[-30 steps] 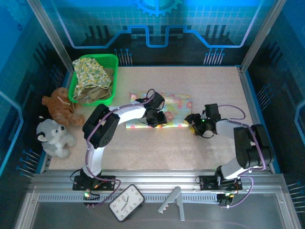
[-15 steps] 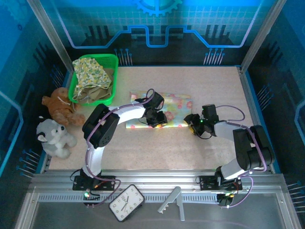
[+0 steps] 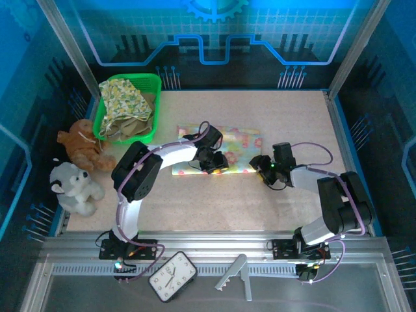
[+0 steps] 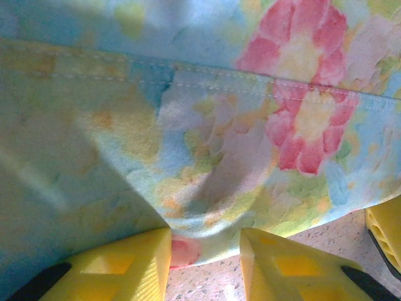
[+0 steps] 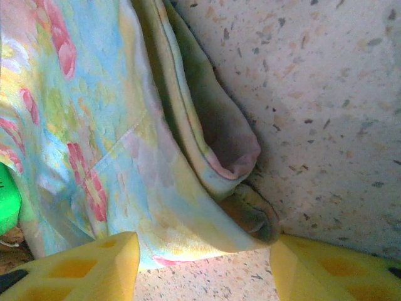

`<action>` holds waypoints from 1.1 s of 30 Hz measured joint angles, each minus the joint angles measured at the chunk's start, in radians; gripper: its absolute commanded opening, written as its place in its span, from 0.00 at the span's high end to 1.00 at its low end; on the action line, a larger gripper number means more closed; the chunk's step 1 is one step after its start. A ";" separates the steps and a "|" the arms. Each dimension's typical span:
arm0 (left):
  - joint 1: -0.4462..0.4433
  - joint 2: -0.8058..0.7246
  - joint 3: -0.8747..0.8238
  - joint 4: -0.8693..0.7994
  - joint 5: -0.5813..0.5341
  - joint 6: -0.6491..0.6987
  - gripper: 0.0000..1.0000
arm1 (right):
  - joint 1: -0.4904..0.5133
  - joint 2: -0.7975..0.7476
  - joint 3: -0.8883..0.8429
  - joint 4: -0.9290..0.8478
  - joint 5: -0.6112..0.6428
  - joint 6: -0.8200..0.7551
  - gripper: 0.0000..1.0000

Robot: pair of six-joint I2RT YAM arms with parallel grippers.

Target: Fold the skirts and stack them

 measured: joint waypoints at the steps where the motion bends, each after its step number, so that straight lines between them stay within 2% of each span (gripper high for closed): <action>1: 0.001 -0.001 -0.003 0.003 0.004 0.000 0.63 | 0.001 -0.002 -0.002 0.002 0.002 0.000 0.41; 6: 0.006 -0.007 -0.018 0.023 0.015 -0.002 0.63 | 0.010 -0.025 -0.003 0.018 0.055 -0.026 0.37; 10: 0.007 -0.010 -0.023 0.031 0.018 -0.002 0.63 | -0.029 -0.068 0.009 0.010 0.081 -0.088 0.38; 13: 0.008 -0.011 -0.024 0.032 0.018 -0.002 0.63 | -0.100 -0.050 0.038 -0.003 0.042 -0.159 0.38; 17: 0.009 -0.011 -0.024 0.033 0.019 -0.003 0.62 | -0.156 0.048 0.144 -0.070 -0.050 -0.274 0.38; 23: 0.011 -0.011 -0.028 0.037 0.026 -0.003 0.62 | -0.158 0.175 0.261 -0.151 -0.163 -0.382 0.40; 28: 0.011 -0.012 -0.029 0.038 0.026 -0.003 0.62 | -0.143 0.228 0.299 -0.228 -0.168 -0.423 0.39; 33: 0.011 -0.013 -0.029 0.039 0.026 -0.003 0.62 | -0.124 0.246 0.325 -0.253 -0.184 -0.442 0.45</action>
